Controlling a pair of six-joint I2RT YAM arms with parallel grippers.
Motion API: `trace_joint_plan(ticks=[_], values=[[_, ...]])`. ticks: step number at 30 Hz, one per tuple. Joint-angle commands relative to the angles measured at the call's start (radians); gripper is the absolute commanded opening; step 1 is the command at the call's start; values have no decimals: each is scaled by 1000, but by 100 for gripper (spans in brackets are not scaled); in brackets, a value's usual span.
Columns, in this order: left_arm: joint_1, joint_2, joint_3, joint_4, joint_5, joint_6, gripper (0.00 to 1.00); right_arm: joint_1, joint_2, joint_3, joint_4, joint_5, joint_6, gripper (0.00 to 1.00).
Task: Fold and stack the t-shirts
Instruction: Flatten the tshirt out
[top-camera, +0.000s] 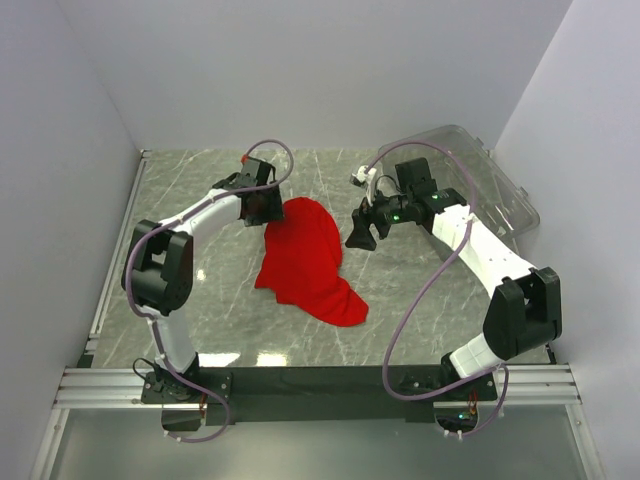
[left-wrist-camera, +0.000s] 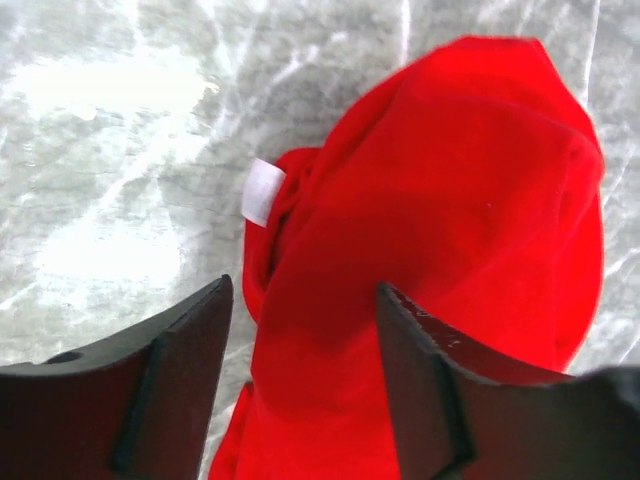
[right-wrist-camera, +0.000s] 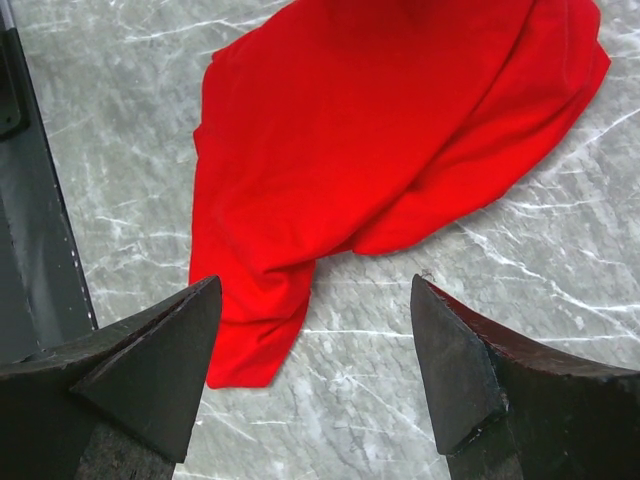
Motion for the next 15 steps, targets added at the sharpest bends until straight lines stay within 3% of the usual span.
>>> trace_joint_plan(ticks=[1,10,14,15], values=[[-6,15,11,16,79,2,61,-5,-16,7,5,-22,-24,82],[-6,38,11,18,154,10,41,-5,-36,-14,3,-17,-35,82],[-3,27,13,13,144,18,17,-5,-33,-13,-1,-27,-38,82],[-3,26,13,15,144,19,1,-5,-31,-11,-6,-30,-44,82]])
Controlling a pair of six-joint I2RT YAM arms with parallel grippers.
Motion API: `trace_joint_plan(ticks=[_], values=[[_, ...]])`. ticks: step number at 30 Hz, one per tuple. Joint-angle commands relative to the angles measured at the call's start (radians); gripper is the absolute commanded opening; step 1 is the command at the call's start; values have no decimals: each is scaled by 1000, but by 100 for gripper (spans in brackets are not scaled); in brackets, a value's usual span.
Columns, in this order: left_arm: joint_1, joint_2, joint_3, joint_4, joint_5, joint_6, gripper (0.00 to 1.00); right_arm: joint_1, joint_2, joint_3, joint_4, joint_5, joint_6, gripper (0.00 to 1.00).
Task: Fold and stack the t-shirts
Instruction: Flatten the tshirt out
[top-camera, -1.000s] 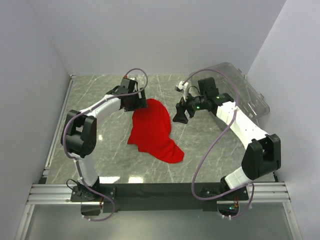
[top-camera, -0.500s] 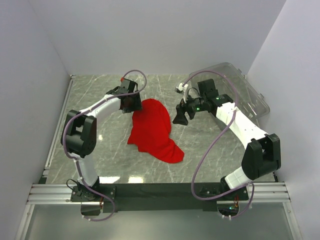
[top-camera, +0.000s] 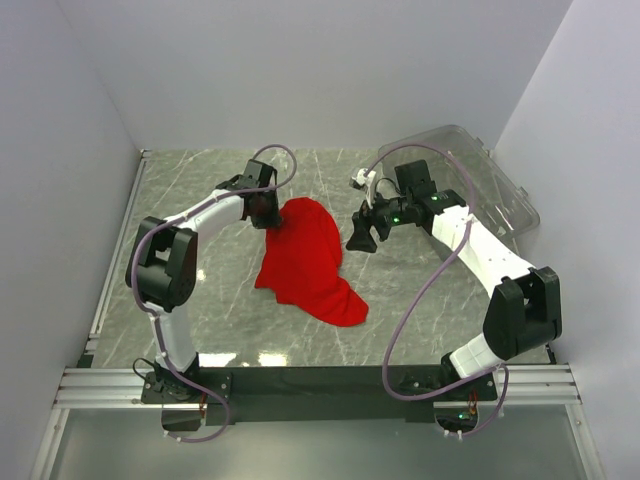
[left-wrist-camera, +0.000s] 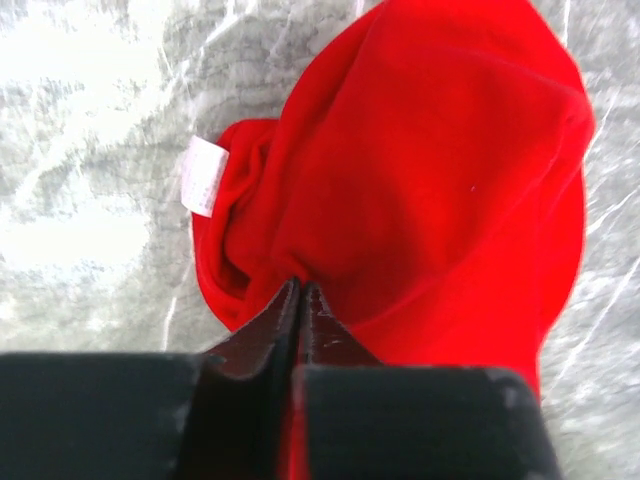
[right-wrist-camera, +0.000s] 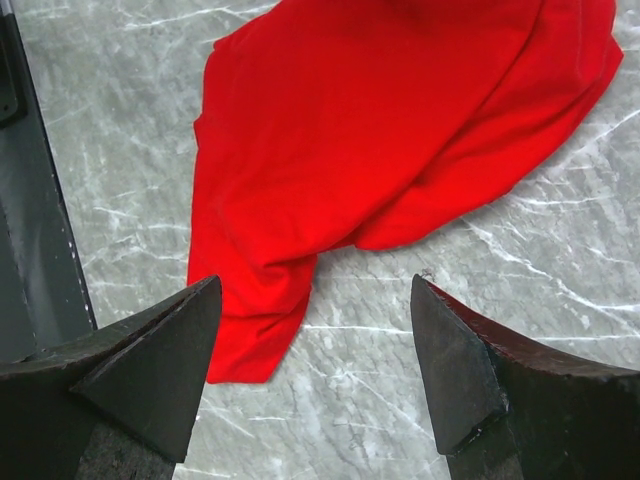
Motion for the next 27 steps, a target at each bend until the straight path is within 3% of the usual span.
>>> trace_joint_plan(ticks=[1,10,18,22,27], values=[[-3,-22,13,19,19,18,1,-5,-30,5,-4,-30,-26,82],[109,-275,27,111,65,-98,0,21,-13,44,-139,-106,-179,82],[188,-407,120,182,157,-152,0,186,21,47,-163,-53,-344,81],[191,-441,151,184,177,-169,1,272,29,22,8,50,-264,81],[197,-475,169,168,172,-188,0,409,56,-70,418,291,-76,82]])
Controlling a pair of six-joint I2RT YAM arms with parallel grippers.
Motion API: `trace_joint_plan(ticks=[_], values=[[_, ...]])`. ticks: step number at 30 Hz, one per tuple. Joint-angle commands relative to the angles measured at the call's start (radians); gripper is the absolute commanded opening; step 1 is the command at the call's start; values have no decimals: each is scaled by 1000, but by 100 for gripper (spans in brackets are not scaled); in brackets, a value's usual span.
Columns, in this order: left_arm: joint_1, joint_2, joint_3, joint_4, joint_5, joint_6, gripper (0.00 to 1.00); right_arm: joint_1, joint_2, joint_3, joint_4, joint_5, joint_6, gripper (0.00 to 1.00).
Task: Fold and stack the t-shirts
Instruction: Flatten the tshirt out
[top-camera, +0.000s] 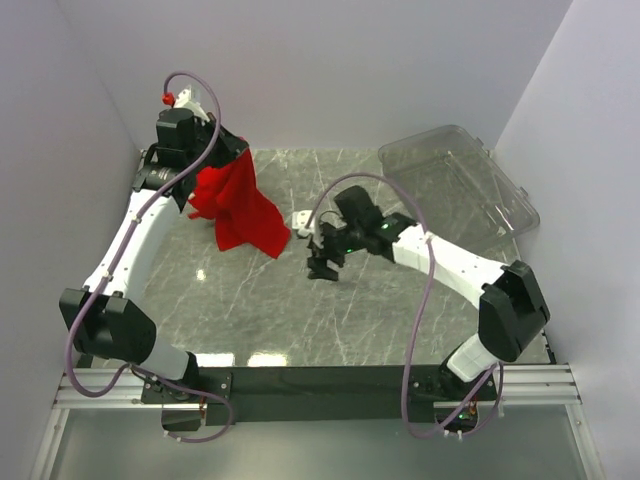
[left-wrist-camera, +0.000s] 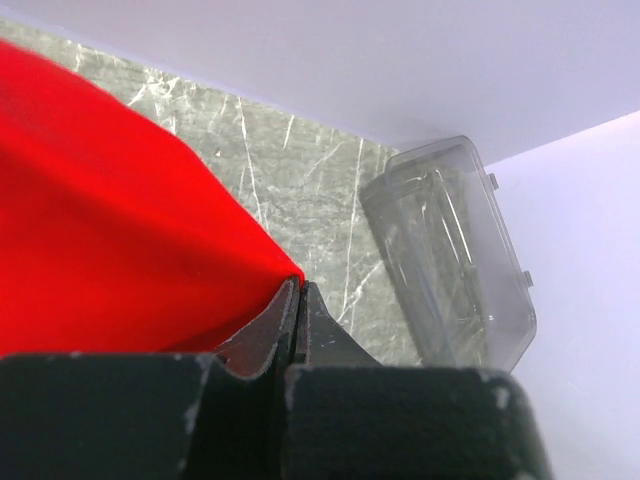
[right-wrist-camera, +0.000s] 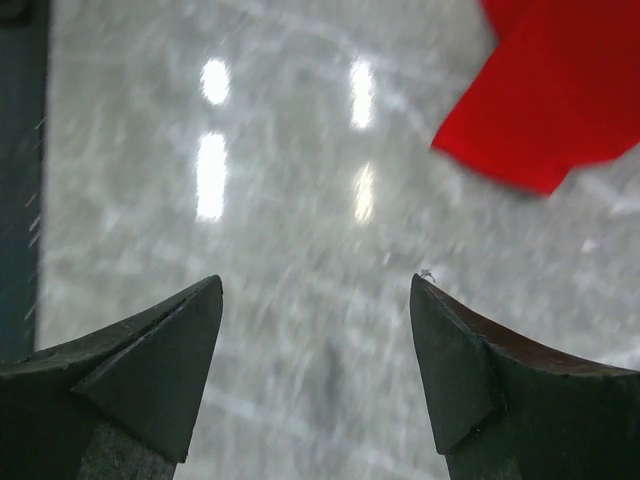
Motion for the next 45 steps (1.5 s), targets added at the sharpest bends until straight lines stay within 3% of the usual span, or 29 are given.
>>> trace_joint_plan(ticks=[1,3,8,15,29,36,45], values=[[3,-56,57,17,26,-31,0,91,47,-42,401,195,134,82],[4,-66,60,6,8,-33,0,120,90,-28,442,279,168,82],[18,-86,63,-32,-24,-41,0,132,254,85,472,313,236,82],[29,-117,55,-79,-55,-31,0,120,340,97,493,389,190,82],[59,-168,23,-129,-61,-22,0,148,557,376,261,364,179,79],[92,-189,-6,-148,-76,-2,0,148,578,374,166,458,155,77],[121,-195,-64,-122,-47,5,1,157,664,448,53,563,196,61]])
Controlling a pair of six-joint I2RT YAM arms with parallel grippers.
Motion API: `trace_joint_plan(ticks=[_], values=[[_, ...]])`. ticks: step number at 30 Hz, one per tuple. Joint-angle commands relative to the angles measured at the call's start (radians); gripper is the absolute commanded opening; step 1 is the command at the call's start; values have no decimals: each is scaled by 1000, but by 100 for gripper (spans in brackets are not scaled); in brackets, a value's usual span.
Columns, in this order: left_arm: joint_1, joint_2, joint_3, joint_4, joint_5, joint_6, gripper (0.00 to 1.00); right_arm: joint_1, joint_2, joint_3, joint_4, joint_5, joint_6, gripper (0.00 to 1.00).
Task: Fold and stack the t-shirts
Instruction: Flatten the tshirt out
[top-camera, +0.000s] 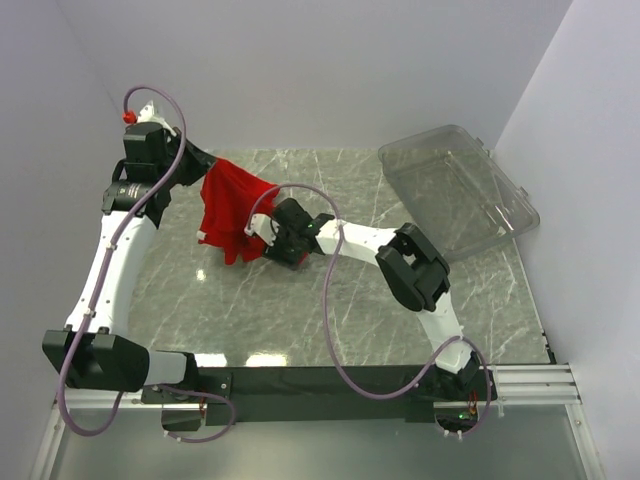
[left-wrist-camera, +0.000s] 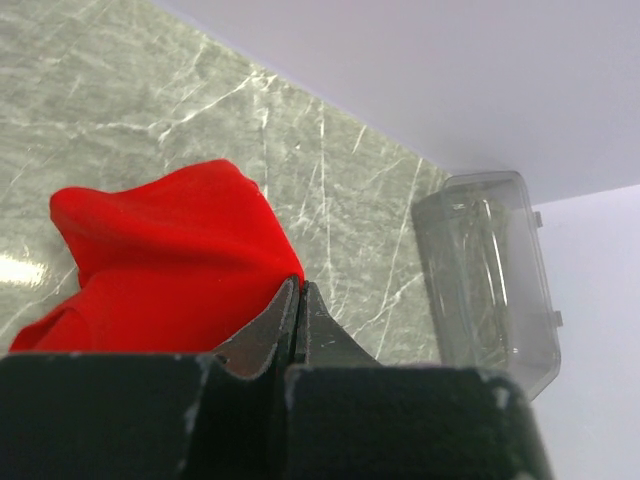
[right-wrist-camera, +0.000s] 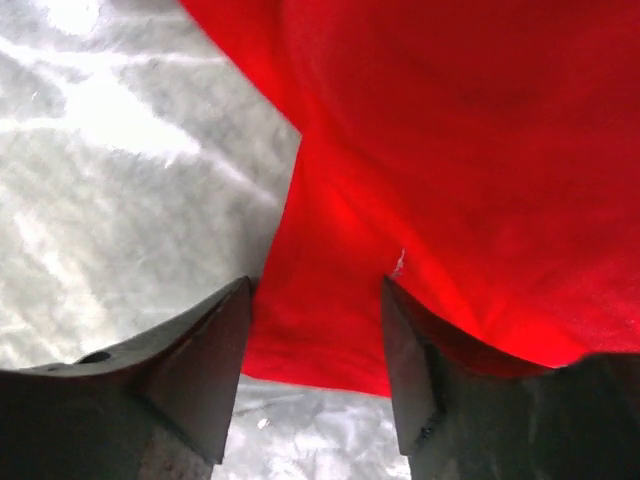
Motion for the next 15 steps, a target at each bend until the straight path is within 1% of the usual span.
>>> trace_joint_plan(ticks=[1,2,3,6,7,8,9,10,12,13,15], values=[[11,-32,-3,51,18,27,1,6,66,88,-91,60,23,60],[17,-33,-6,51,19,32,1,8,73,95,-97,58,32,57],[20,-35,-14,49,21,35,0,8,79,97,-102,56,32,49],[39,-39,-27,40,21,50,0,9,74,96,-100,64,45,28],[48,-39,-32,37,19,53,0,8,68,89,-94,63,51,19],[53,-45,-38,37,19,62,1,5,59,82,-85,67,52,13],[57,-45,-53,39,15,67,0,2,28,62,-76,67,54,3],[69,-45,-61,37,15,72,0,-9,13,54,-53,66,60,0],[71,-39,-83,39,4,88,0,-26,-44,46,-33,66,63,0],[95,-33,-90,37,1,95,0,-34,-62,51,-20,63,69,0],[106,-24,-110,48,-8,117,0,-78,-108,85,-8,61,80,0]])
